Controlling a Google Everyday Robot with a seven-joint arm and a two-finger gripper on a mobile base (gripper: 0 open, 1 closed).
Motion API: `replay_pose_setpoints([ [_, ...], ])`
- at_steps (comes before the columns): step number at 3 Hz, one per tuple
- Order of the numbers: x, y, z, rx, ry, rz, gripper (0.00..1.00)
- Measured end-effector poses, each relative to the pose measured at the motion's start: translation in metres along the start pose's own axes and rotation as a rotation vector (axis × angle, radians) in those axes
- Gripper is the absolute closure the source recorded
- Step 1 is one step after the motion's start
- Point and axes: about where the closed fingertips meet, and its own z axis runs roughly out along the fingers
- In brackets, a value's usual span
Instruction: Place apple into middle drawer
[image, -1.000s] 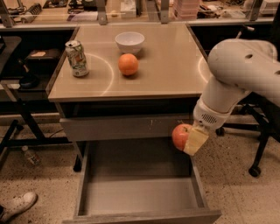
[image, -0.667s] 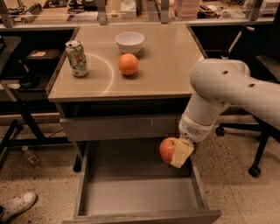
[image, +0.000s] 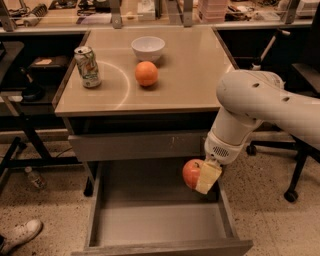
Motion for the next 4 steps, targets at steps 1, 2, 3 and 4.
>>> replay_pose_setpoints([
  [1,-0.011,-0.001,0.044,-0.057,-0.025,0.017,1.00],
  [2,-0.029,-0.012,0.091,-0.099,-0.057,0.047,1.00],
  [3,-0.035,-0.020,0.131,-0.140,-0.069,0.085,1.00],
  [4,-0.035,-0.020,0.131,-0.140,-0.070,0.085,1.00],
])
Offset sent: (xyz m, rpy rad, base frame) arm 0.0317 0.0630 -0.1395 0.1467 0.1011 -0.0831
